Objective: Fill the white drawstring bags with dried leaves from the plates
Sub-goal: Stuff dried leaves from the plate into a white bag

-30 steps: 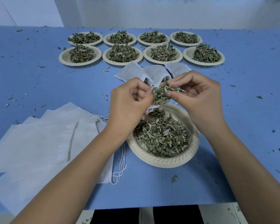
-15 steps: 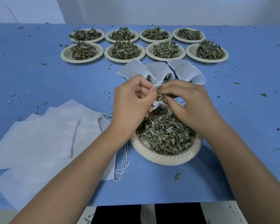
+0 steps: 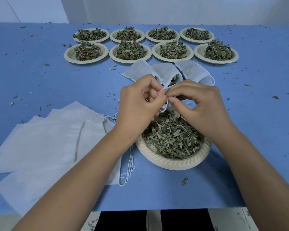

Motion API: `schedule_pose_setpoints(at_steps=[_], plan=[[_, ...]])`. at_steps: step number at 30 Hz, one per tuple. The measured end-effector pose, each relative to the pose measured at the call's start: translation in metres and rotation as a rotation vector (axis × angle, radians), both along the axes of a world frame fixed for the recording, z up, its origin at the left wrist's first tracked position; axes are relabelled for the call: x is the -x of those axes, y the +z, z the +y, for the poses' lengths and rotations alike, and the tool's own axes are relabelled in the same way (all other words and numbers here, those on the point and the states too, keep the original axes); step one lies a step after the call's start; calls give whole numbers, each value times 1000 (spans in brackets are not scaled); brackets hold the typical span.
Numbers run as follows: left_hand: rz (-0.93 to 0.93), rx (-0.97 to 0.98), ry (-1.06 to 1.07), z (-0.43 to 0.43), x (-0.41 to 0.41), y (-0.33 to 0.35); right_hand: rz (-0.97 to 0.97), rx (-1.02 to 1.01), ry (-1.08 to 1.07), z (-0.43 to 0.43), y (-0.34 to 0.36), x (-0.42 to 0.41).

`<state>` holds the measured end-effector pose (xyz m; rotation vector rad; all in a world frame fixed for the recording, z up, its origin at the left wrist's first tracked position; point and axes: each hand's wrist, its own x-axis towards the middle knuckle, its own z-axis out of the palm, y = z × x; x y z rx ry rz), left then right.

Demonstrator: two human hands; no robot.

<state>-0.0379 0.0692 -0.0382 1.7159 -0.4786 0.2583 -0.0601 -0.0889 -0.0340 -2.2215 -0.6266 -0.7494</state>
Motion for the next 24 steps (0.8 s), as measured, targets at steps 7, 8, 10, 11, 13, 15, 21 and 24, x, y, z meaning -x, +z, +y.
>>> schedule_pose_setpoints(at_steps=[7,8,10,11,13,15,21,24], plan=[[9,29,65,1,-2,-1,-137,-68,-107,-6,6,5],[7,38,68,1,-2,0,-143,-48,-113,-6,7,6],[-12,47,35,0,0,1,-47,77,-78,-1,6,7],[-20,51,4,0,1,2,35,149,-46,3,3,7],[-20,54,-38,-1,3,2,175,206,17,7,-2,6],[-7,62,-17,0,2,2,158,127,1,3,0,5],[4,95,-20,2,1,5,112,53,-61,-4,5,5],[-2,62,-79,0,4,5,486,47,63,0,-1,4]])
